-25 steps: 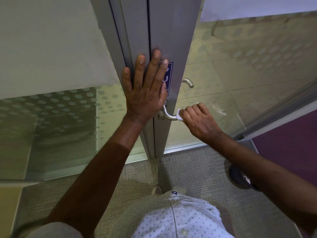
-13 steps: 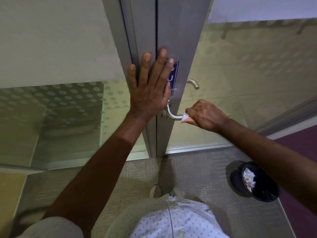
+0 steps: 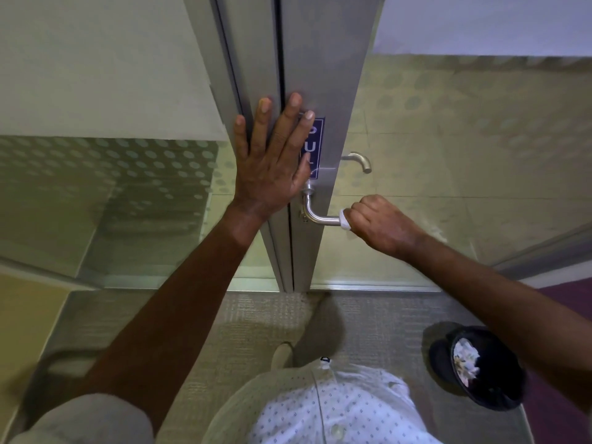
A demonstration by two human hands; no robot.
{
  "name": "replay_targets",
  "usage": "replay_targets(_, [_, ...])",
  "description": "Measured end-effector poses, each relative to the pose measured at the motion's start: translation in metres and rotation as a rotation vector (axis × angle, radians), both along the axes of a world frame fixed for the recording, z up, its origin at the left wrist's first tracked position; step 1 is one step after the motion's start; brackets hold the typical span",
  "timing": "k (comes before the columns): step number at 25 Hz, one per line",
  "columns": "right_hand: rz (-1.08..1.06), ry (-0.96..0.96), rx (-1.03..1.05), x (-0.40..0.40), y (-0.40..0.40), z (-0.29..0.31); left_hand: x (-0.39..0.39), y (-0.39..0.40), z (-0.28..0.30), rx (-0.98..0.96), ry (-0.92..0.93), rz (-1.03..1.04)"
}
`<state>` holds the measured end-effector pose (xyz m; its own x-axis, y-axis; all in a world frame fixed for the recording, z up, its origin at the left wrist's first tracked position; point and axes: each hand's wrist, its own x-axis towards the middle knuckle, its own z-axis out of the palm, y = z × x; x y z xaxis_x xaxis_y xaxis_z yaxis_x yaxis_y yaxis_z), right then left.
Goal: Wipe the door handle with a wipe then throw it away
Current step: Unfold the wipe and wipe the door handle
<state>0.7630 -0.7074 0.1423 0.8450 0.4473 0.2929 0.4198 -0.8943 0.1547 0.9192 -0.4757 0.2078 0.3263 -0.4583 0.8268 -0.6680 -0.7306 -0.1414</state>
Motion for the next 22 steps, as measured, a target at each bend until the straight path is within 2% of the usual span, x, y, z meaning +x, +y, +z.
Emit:
replay_targets(3, [-0.024, 0.104, -0.036, 0.005, 0.006, 0.014, 0.001, 0.0, -0.001, -0.009, -0.004, 0.005])
replay_targets(9, [-0.09, 0.374, 0.022, 0.016, 0.011, 0.038, 0.002, -0.002, -0.005, -0.018, -0.03, 0.015])
replay_targets(12, [-0.071, 0.328, 0.035, 0.012, 0.007, 0.034, 0.003, -0.003, -0.007, -0.012, -0.05, 0.029])
replay_targets(15, [0.093, 0.2, 0.026, 0.007, -0.003, 0.029, 0.004, -0.002, -0.006, -0.003, -0.052, 0.044])
replay_targets(18, [0.192, 0.202, 0.013, 0.011, -0.019, 0.028, 0.004, -0.002, -0.006, -0.015, -0.045, 0.061])
replay_targets(22, [0.068, 0.201, 0.21, 0.0, -0.016, 0.015, 0.004, -0.003, -0.007, -0.021, -0.057, 0.051])
